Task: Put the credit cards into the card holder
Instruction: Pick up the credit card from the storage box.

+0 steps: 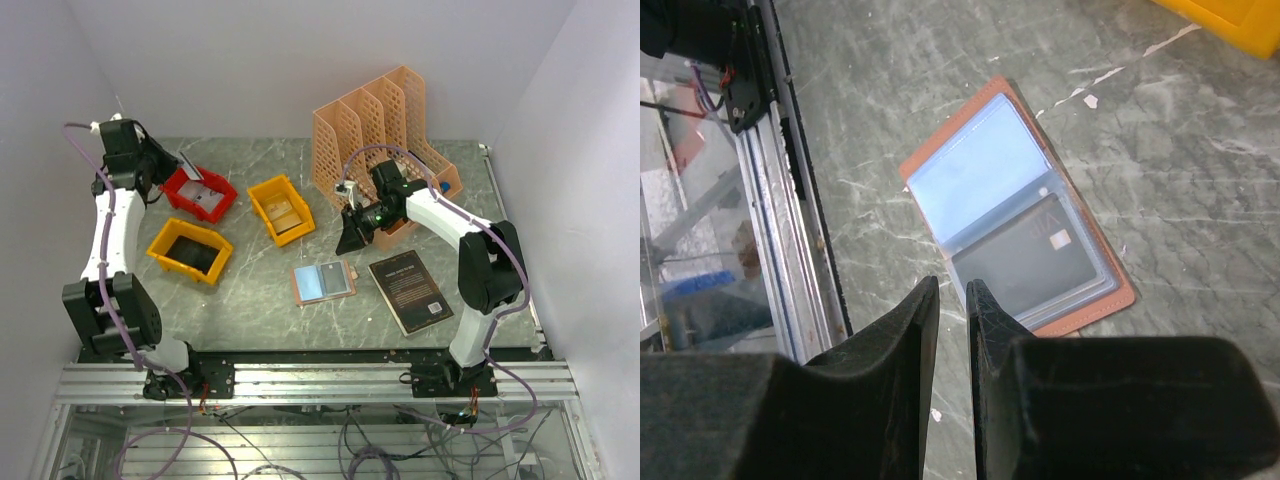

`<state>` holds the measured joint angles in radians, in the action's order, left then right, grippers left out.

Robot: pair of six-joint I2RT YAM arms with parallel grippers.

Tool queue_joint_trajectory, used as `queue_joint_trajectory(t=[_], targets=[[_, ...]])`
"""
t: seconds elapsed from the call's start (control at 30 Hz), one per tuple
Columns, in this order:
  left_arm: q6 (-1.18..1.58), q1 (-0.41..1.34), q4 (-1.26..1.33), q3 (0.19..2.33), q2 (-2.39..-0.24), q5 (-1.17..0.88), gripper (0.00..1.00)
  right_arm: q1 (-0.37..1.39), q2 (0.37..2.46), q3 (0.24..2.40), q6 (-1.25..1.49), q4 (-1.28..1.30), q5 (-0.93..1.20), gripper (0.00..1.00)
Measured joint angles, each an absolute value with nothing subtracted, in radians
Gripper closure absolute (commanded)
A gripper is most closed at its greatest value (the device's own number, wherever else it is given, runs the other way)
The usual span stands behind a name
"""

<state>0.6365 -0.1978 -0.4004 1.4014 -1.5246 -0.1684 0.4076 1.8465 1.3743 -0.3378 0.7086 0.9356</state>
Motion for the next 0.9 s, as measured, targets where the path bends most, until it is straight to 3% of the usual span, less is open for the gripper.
queue_joint_trajectory(t=[0.43,0.9], targets=[[1.089,-0.184,-0.139,1.041,-1.246,-0.600,0.93,0.408,1.862,1.375,-0.338,0.709,0.963,0.82],[1.391,0.004,0.133,0.905,-1.108,-0.673,0.93,0.407,1.863,1.374,-0.332,0.702,1.047,0.82]])
